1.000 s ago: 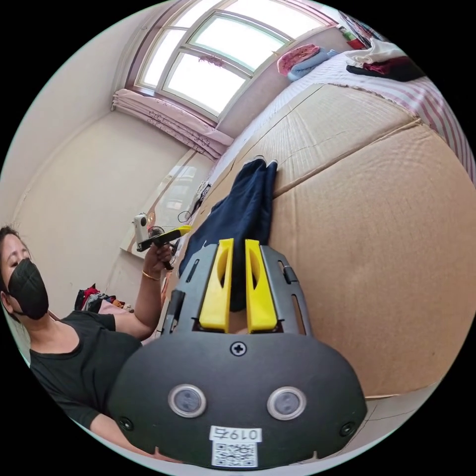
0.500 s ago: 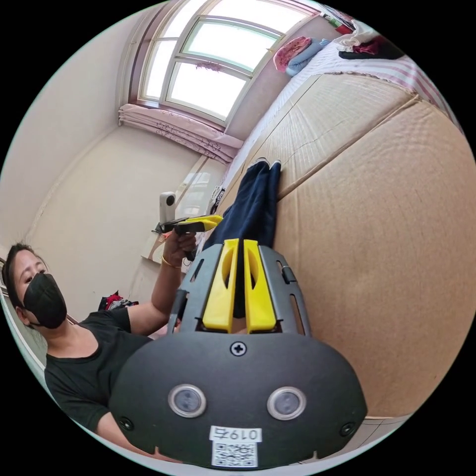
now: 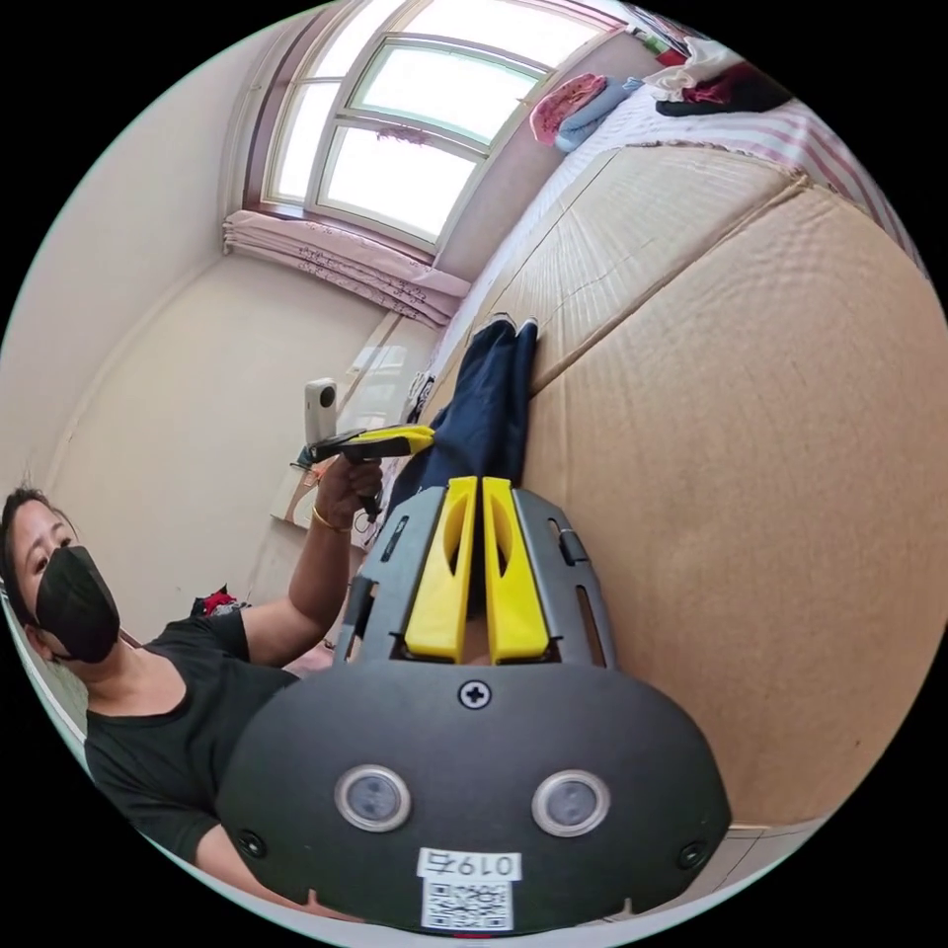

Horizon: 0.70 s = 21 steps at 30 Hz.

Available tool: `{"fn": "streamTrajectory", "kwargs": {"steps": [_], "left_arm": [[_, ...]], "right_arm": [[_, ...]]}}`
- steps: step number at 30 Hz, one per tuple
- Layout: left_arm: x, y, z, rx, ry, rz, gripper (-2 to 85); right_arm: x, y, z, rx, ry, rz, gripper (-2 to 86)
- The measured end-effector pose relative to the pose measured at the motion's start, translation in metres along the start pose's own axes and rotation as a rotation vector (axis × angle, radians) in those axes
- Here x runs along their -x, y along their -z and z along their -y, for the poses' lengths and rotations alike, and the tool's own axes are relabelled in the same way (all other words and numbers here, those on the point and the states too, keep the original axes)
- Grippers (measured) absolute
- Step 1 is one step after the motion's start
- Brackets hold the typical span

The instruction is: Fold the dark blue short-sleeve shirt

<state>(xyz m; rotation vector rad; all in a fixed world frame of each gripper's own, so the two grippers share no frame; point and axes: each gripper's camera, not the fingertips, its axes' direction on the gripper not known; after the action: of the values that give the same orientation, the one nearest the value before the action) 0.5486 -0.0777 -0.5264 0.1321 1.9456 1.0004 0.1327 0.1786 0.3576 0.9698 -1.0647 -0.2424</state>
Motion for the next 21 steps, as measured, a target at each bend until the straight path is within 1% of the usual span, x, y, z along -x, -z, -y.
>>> {"fn": "streamTrajectory", "kwargs": {"steps": [4,7,11,15,17,21], "left_arm": [[0.009,0.000,0.027,-0.025,0.006,-0.063,4.9],[0.018,-0.007,0.055,-0.039,0.016,-0.092,7.5],[0.028,-0.028,0.097,-0.008,0.037,-0.106,9.2],[0.038,-0.046,0.123,0.026,0.058,-0.090,8.3],[0.043,-0.055,0.132,0.031,0.056,-0.085,5.8],[0.053,-0.057,0.139,-0.031,0.054,-0.103,3.2]], "right_arm": [[-0.004,0.005,0.016,-0.033,-0.010,0.013,4.7],[-0.005,0.001,0.031,-0.016,-0.003,0.008,5.5],[-0.008,-0.012,0.048,0.040,-0.010,-0.001,5.9],[-0.012,-0.020,0.057,0.060,-0.015,0.002,4.7],[-0.014,-0.020,0.060,0.042,-0.003,0.013,1.5],[-0.014,-0.013,0.059,-0.013,0.002,-0.026,0.1]]}}
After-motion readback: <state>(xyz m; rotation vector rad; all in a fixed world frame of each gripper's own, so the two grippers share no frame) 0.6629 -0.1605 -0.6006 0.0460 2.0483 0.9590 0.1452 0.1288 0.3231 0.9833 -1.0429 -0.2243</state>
